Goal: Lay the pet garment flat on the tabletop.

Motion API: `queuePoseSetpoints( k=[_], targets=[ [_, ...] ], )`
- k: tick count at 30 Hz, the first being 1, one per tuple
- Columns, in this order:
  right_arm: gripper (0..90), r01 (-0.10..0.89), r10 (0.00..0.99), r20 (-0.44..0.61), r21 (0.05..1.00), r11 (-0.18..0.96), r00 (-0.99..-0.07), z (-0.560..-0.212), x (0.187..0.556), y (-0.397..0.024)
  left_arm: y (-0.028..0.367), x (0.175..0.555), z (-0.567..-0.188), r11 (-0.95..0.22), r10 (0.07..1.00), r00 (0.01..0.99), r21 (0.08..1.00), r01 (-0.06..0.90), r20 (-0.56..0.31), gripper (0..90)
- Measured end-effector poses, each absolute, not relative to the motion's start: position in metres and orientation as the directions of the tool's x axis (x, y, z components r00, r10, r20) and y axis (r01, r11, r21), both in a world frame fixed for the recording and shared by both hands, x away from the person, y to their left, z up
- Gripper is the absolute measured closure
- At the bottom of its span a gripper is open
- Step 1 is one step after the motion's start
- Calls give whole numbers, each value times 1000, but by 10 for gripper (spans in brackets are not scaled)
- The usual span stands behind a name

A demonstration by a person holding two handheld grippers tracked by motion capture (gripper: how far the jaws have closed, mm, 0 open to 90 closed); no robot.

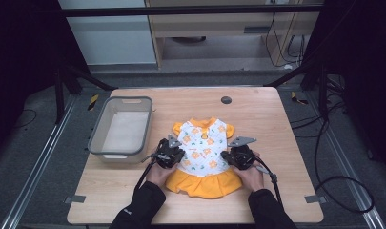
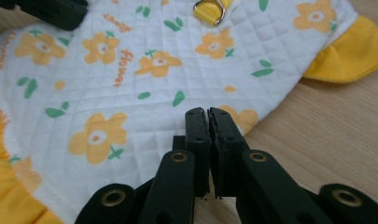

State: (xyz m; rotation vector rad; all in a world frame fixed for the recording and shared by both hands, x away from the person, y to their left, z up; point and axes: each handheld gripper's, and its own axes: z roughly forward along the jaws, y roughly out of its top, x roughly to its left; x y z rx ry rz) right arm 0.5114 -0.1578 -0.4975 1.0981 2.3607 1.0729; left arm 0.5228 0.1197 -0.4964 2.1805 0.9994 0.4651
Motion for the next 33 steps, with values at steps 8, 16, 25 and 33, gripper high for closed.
queuePoseSetpoints(
  k=[8,16,25,33],
  targets=[
    [868,506,764,-4,747,431,-645,-497,511,-157,122,517,-489,-460,762,647,722,517,22,745],
    [884,464,734,26,790,401,-679,-478,486,-162,132,487,-475,-505,703,711,718,480,20,717],
    [883,496,714,33,742,451,-699,-491,461,-165,136,465,-491,-545,677,735,689,478,26,715],
    [886,506,724,29,735,451,-689,-495,457,-170,138,457,-491,-536,676,737,696,477,15,698]
  ],
)
